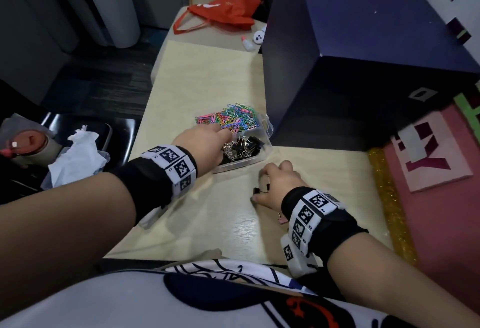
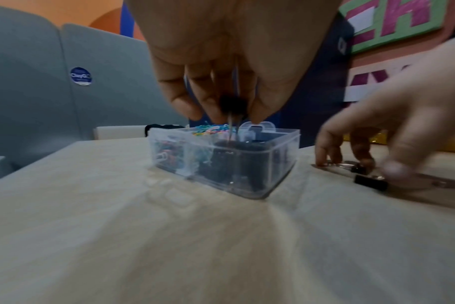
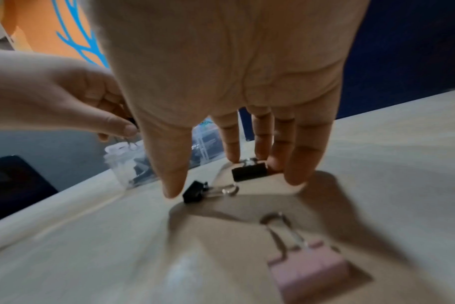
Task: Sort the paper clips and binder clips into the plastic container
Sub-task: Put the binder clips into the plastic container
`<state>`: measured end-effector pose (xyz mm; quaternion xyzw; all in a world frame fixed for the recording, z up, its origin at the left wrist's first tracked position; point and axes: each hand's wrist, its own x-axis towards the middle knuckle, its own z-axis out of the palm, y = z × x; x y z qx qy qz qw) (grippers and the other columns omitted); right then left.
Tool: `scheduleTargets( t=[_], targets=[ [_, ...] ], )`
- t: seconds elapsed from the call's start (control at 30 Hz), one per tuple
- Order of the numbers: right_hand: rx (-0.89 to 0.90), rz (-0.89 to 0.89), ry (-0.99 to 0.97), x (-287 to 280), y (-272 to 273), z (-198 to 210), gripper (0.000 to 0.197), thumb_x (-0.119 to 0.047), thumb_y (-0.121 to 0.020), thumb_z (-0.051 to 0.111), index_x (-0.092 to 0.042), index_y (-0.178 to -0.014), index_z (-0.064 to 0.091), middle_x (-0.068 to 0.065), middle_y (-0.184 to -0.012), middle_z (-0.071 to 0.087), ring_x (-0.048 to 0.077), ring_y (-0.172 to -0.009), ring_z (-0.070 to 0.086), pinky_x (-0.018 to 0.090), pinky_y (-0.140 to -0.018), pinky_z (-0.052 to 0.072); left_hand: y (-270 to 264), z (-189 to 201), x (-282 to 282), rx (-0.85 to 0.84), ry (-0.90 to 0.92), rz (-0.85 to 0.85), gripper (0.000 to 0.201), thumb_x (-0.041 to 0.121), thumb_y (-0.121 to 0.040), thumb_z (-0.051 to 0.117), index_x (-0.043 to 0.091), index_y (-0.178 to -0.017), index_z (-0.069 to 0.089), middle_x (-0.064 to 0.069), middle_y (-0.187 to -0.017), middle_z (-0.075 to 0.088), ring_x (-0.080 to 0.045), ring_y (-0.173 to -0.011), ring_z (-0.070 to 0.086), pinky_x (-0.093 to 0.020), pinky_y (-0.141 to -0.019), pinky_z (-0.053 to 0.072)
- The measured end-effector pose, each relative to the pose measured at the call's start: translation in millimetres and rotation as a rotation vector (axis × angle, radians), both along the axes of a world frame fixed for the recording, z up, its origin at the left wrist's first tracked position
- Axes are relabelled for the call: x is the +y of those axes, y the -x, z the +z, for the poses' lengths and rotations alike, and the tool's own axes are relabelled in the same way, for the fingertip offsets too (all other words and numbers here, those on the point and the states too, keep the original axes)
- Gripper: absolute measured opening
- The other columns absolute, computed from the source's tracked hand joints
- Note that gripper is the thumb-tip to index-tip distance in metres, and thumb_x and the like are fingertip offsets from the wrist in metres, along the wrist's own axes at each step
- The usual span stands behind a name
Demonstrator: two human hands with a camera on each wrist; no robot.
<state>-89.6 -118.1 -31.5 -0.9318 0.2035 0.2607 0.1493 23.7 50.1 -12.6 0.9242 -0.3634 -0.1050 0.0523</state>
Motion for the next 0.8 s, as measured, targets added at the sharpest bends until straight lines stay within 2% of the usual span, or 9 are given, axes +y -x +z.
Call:
scheduleTargets(
  t=[0.13, 0.2, 0.27, 0.33, 0.4, 0.5, 0.6, 0.7, 0.8],
  targets=[
    [-0.118, 0.064, -0.044, -1, 5, -4, 0.031, -0.021, -0.086, 0.059, -0.022, -0.116, 0.054, 0.005, -0.118, 0.038, 0.026, -0.109, 0.048, 0.039, -0.077, 0.054, 6, -2, -4, -0.099, -0.040, -0.061, 0.037, 0.026, -0.090, 0.048, 0.022, -0.127, 0.053, -0.004, -0.122, 0.054, -0.030, -0.109, 0.052, -0.041, -0.084, 0.048],
    [-0.141, 0.064, -0.056, -6, 7, -7, 0.028, -0.013, -0.088, 0.053, -0.018, -0.115, 0.057, 0.006, -0.116, 0.040, 0.029, -0.105, 0.052, 0.040, -0.081, 0.053, 17, -2, -11, -0.147, -0.030, -0.133, 0.035, 0.025, -0.091, 0.047, 0.021, -0.125, 0.055, -0.004, -0.124, 0.053, -0.030, -0.110, 0.050, -0.041, -0.085, 0.044],
    [-0.124, 0.037, -0.062, -11, 7, -9, 0.029, -0.010, -0.087, 0.054, -0.017, -0.114, 0.056, 0.007, -0.115, 0.041, 0.030, -0.101, 0.055, 0.042, -0.081, 0.054, 28, -5, -20, -0.156, 0.010, -0.240, 0.031, 0.024, -0.090, 0.050, 0.019, -0.118, 0.058, -0.005, -0.119, 0.054, -0.031, -0.107, 0.050, -0.041, -0.084, 0.043],
    [-0.114, 0.014, -0.035, -17, 8, -12, 0.028, -0.010, -0.084, 0.059, -0.019, -0.110, 0.056, 0.006, -0.113, 0.043, 0.029, -0.093, 0.056, 0.038, -0.077, 0.054, 38, -10, -29, -0.096, 0.012, -0.374, 0.027, 0.025, -0.089, 0.052, 0.018, -0.114, 0.060, -0.005, -0.113, 0.056, -0.029, -0.104, 0.052, -0.040, -0.083, 0.046],
    [-0.138, -0.026, -0.034, -21, 11, -14, 0.022, -0.016, -0.084, 0.064, -0.020, -0.104, 0.058, 0.003, -0.110, 0.043, 0.025, -0.084, 0.054, 0.030, -0.071, 0.050, 46, -18, -39, -0.021, -0.095, -0.493, 0.029, 0.024, -0.091, 0.052, 0.019, -0.119, 0.057, -0.003, -0.114, 0.053, -0.026, -0.106, 0.051, -0.040, -0.084, 0.049],
    [-0.198, -0.076, -0.072, -28, 15, -17, 0.019, -0.022, -0.083, 0.068, -0.017, -0.100, 0.062, 0.002, -0.113, 0.039, 0.023, -0.089, 0.057, 0.027, -0.083, 0.047, 53, -34, -46, 0.010, -0.206, -0.590, 0.049, 0.017, -0.085, 0.059, 0.021, -0.131, 0.045, 0.000, -0.125, 0.047, -0.025, -0.108, 0.049, -0.041, -0.084, 0.052],
    [-0.191, -0.098, -0.061, -36, 19, -16, 0.018, -0.023, -0.082, 0.070, -0.016, -0.098, 0.062, 0.002, -0.114, 0.042, 0.020, -0.089, 0.057, 0.026, -0.087, 0.046, 52, -43, -47, 0.012, -0.242, -0.603, 0.053, 0.015, -0.081, 0.063, 0.021, -0.130, 0.044, 0.002, -0.127, 0.046, -0.024, -0.106, 0.049, -0.042, -0.079, 0.054],
    [-0.113, -0.110, -0.006, -40, 20, -11, 0.015, -0.022, -0.083, 0.066, -0.015, -0.096, 0.061, 0.004, -0.114, 0.043, 0.021, -0.085, 0.058, 0.028, -0.084, 0.048, 51, -39, -48, -0.021, -0.264, -0.573, 0.035, 0.014, -0.083, 0.061, 0.018, -0.116, 0.053, 0.000, -0.115, 0.050, -0.024, -0.101, 0.050, -0.041, -0.077, 0.053],
    [0.045, -0.081, 0.064, -40, 16, -3, 0.024, -0.021, -0.086, 0.058, -0.011, -0.108, 0.058, 0.009, -0.122, 0.043, 0.026, -0.094, 0.059, 0.030, -0.080, 0.048, 49, -40, -49, -0.042, -0.253, -0.514, 0.031, 0.016, -0.083, 0.063, 0.017, -0.113, 0.054, -0.002, -0.110, 0.049, -0.025, -0.101, 0.051, -0.040, -0.074, 0.052]
  ],
)
